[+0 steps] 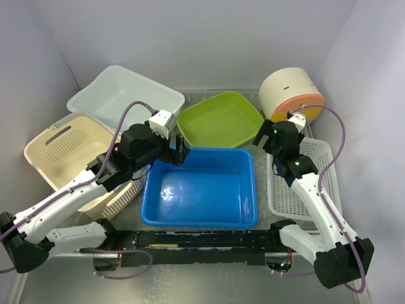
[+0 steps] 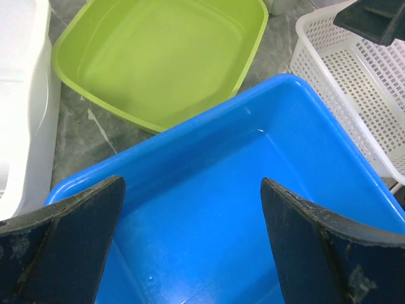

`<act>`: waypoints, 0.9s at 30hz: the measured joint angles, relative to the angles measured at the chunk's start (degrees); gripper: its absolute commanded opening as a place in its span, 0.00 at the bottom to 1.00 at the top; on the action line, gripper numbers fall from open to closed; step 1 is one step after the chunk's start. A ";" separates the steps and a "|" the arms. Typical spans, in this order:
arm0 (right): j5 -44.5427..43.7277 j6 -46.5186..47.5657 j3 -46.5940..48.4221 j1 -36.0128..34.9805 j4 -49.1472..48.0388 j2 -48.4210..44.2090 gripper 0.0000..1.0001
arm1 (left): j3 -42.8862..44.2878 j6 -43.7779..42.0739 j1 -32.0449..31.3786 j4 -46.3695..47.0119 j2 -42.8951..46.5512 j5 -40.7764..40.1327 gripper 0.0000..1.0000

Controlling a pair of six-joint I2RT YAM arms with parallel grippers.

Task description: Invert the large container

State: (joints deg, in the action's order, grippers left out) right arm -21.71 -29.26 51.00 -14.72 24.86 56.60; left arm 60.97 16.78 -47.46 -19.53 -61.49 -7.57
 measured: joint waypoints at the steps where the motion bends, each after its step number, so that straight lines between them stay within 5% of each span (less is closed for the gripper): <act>1: -0.04 0.04 0.00 0.00 -0.20 -0.02 1.00 | -0.28 -0.02 0.00 0.00 0.35 -0.20 1.00; 12: -2.84 -0.66 0.00 0.00 1.86 0.02 1.00 | -0.15 -1.16 -0.79 0.52 -2.32 3.85 1.00; 22: -1.20 -1.88 0.00 0.02 10.64 0.04 1.00 | -0.28 -1.33 -19.89 5.35 -11.87 -1.53 0.99; 27: 0.28 -3.85 0.11 0.02 16.17 1.16 1.00 | -0.28 -0.76 -22.32 6.14 -15.61 -3.80 1.00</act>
State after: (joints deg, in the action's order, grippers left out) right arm -21.43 -33.10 51.11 -14.70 41.04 57.76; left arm 60.69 16.01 -69.78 -13.39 -77.10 -11.38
